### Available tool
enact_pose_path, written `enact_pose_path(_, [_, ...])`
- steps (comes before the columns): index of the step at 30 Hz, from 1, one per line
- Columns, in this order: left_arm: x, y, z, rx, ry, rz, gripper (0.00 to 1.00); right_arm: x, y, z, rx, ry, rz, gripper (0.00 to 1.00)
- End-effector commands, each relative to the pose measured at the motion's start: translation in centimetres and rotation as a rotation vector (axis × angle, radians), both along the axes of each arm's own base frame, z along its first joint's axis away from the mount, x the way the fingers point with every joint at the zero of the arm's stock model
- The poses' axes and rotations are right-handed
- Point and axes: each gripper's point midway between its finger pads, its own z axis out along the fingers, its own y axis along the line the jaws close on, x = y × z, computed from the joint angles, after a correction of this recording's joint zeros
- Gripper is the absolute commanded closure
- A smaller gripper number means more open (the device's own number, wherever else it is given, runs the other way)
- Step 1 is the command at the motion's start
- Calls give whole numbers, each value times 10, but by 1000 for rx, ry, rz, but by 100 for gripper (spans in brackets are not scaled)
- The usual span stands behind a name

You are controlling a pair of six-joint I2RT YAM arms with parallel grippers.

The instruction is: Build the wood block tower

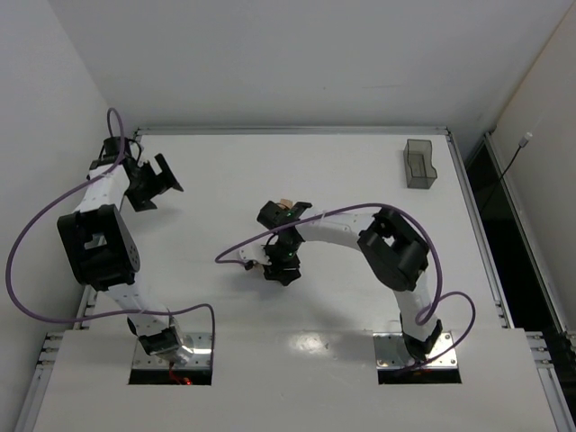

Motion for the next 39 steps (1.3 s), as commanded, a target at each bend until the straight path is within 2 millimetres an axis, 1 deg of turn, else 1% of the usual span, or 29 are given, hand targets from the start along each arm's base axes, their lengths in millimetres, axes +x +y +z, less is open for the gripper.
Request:
enact_pose_path(1, [11,5,13,-4,-40,-4,0,3,6,8,29,-46,31,51])
enact_pose_path(2, [11,5,13,-4,-40,-4,0,-1,7,6,29,-46,40,51])
enact_pose_path(3, [11,5,13,-4,-40,-4,0,2,7,6,25,-59,29,53])
enact_pose_path(4, [11,5,13,-4,-40,-4,0,5,8,6,27,-73,18,65])
enact_pose_path(6, [11,5,13,-4,-40,-4,0,10,11,6,33,-93,7,83])
enact_pose_path(7, [11,5,13,-4,-40,-4,0,11,10,6,22,-90,-17,99])
enact_pose_path(9, [11,5,13,-4,-40,-4,0,15,13,17,44,-113,-38,100])
enact_pose_path(11, [11,5,13,-4,-40,-4,0,13,12,27,48,-103,-77,100])
enact_pose_path(12, [8,4,9,-8,-29,-4,0,12,15,43,72,-101,-94,100])
enact_pose_path(13, [8,4,13,-4,-39,-4,0,11,15,53,85,-71,-140,100])
enact_pose_path(14, [5,3,10,-7,-30,-4,0,13,15,65,102,-61,-170,100])
enact_pose_path(15, [2,4,11,2,-28,2,0,7,15,76,111,-32,-192,100])
enact_pose_path(16, [-1,3,15,6,-38,2,0,12,13,99,142,-10,-289,100])
enact_pose_path(18, [-8,8,13,37,-28,33,0,15,9,124,170,32,-403,100])
enact_pose_path(19, [-14,11,13,60,-20,58,0,20,6,147,198,64,-535,100])
enact_pose_path(20, [-15,16,13,80,-19,87,0,32,-1,150,174,20,-658,100])
enact_pose_path(21, [-16,10,11,92,-4,88,0,41,-4,159,170,3,-771,100])
enact_pose_path(22, [-15,8,14,103,-8,100,0,43,-4,165,169,26,-887,100])
enact_pose_path(25, [-19,7,17,155,4,133,0,66,-18,168,162,-27,-1106,100])
enact_pose_path(26, [-19,5,17,166,7,138,0,78,-24,167,156,-38,-1199,100])
enact_pose_path(27, [-18,1,20,171,-1,139,0,89,-21,162,146,-29,-1240,100])
enact_pose_path(29, [-15,0,24,191,-11,138,0,107,-27,155,131,10,-1345,100])
enact_pose_path(30, [-12,2,29,200,-21,143,0,116,-26,157,141,22,-1378,100])
enact_pose_path(31, [-11,0,31,208,-22,140,0,122,-23,147,130,44,-1394,100])
enact_pose_path(34, [-9,2,28,215,-11,144,0,137,-17,147,142,59,-1454,100])
enact_pose_path(35, [-7,3,31,217,-20,145,0,140,-14,135,116,69,-1465,100])
enact_pose_path(36, [-6,3,27,215,-11,144,0,143,-10,134,121,78,-1479,100])
enact_pose_path(38, [-6,3,24,214,-2,143,0,146,-13,122,92,88,-1501,100])
enact_pose_path(39, [-4,5,27,224,-9,150,0,149,-9,117,91,99,-1495,100])
